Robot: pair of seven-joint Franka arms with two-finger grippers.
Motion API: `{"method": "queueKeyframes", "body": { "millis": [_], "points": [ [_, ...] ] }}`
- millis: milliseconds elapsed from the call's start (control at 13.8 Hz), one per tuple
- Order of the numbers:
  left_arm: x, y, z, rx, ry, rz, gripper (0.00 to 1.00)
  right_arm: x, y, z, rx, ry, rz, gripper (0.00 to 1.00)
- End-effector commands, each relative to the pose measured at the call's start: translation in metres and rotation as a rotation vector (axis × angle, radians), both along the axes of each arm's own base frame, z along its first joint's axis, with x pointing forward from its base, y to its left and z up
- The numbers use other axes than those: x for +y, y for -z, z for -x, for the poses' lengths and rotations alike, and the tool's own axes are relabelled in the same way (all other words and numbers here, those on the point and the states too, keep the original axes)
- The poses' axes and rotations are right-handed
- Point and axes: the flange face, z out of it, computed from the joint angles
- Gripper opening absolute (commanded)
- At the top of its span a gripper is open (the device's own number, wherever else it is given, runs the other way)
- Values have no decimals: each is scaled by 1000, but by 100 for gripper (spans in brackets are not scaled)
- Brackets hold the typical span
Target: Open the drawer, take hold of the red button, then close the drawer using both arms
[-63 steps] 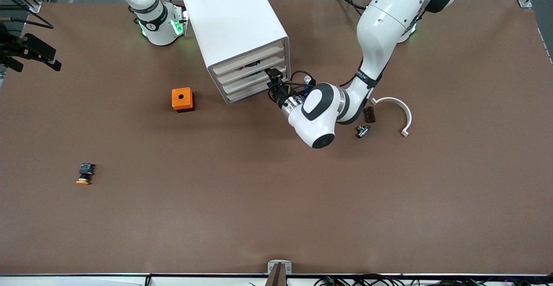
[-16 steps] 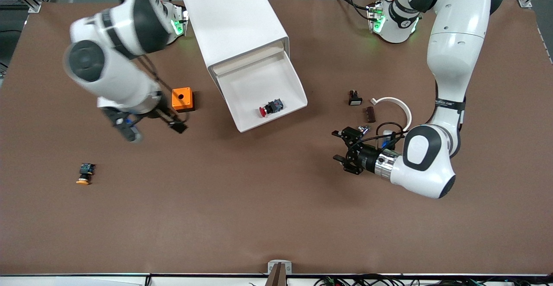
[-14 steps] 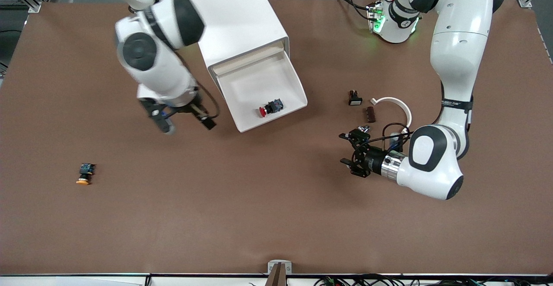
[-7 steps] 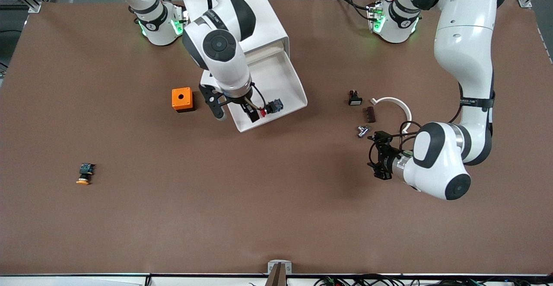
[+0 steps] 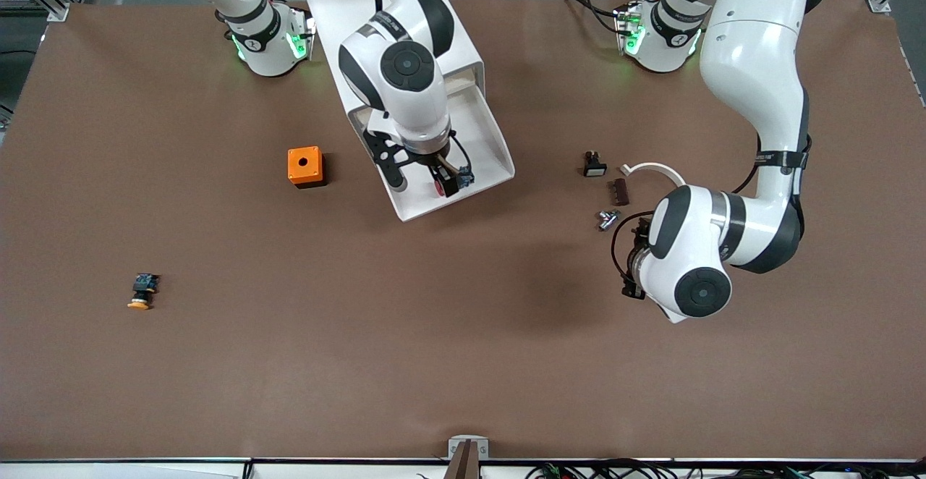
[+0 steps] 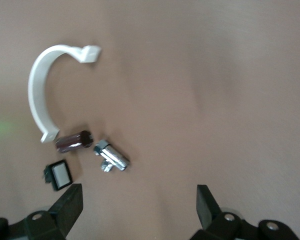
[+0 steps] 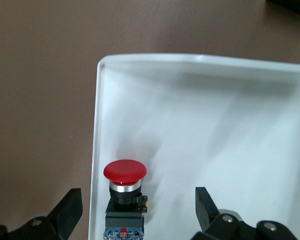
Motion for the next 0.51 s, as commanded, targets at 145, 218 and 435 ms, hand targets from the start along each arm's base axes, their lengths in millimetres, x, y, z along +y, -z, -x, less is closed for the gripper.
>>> {"method": "queueKeyframes", "body": {
  "millis": [145, 218, 435],
  "points": [
    [-11, -15, 1, -26, 346, 103, 100, 30, 18, 0, -23, 9, 18, 100],
    [-16, -16, 3, -21, 421, 129, 100, 33, 19, 1, -24, 7, 19, 100],
    [-27, -22, 7, -24, 492, 151, 100, 35, 24, 1, -19, 8, 18, 98]
  ]
}}
